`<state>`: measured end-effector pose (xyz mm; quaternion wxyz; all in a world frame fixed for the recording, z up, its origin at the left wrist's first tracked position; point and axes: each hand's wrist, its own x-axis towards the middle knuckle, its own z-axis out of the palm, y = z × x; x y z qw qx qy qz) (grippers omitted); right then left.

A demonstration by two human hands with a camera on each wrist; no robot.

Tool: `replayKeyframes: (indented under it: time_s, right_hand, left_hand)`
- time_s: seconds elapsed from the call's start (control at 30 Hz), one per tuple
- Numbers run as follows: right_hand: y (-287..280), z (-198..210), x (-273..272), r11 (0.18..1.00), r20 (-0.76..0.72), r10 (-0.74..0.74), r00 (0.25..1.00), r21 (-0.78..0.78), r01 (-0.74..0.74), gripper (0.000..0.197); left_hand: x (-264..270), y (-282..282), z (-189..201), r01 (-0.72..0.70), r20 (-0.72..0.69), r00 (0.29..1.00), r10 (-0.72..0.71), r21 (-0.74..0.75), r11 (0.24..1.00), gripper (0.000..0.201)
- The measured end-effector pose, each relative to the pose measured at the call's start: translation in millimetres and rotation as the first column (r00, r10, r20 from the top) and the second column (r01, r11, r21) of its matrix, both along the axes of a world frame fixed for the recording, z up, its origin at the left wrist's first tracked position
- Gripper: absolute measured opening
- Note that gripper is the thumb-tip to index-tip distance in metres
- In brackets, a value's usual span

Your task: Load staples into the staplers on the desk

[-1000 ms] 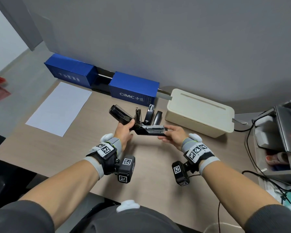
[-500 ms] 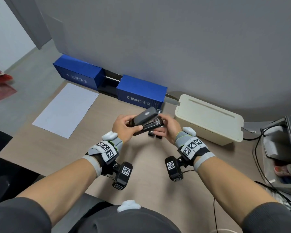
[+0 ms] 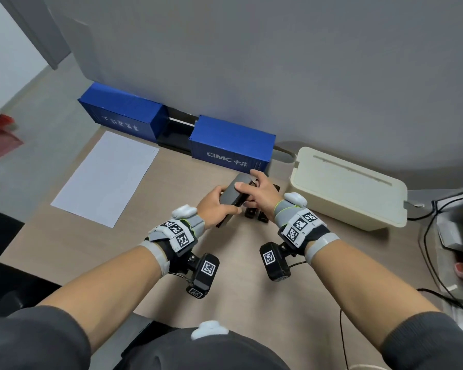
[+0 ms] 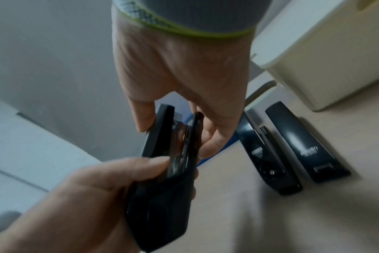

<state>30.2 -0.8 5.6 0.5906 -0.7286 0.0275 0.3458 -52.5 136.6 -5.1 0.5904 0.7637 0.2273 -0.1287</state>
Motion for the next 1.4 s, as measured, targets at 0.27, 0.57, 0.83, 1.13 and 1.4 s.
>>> replayKeyframes:
  time_s: [0.27,0.57,0.83,1.13,1.4]
  right_hand:
    - [-33.8,-19.5,23.2,0.948,0.048,-0.168,0.985,-0.265,0.175,0.022]
    - [-77.0,-94.9,18.2,0.833,-0.013,-0.135,0.991,-0.542,0.107,0.038]
    - [-64.8,-97.4,27.4,0.803,0.039,0.051,0.998,-0.596,-0.018,0.066]
    - [-64.7,-97.3,26.5,0.792,-0.014,0.028,1.0,-0.609,-0.031,0.069]
    - [-78.1,-90.4,18.4,0.829,0.005,-0.018,1.0,-0.559,0.018,0.068]
  left_hand:
    - [41.8,-5.9,-32.8,-0.209,-0.147,0.969,0.199,-0.059,0.976,0.052]
    - [66.8,-22.3,-95.1,-0.125,-0.257,0.949,0.182,0.223,0.967,0.08]
    - [77.4,-19.2,-89.8,0.042,-0.341,0.936,0.087,0.354,0.934,0.059]
    - [79.1,-9.7,-109.0,0.046,-0.387,0.919,0.078,0.301,0.953,0.099]
    - [66.2,-8.7,-44.0,0.013,-0.346,0.931,0.119,0.355,0.935,0.085]
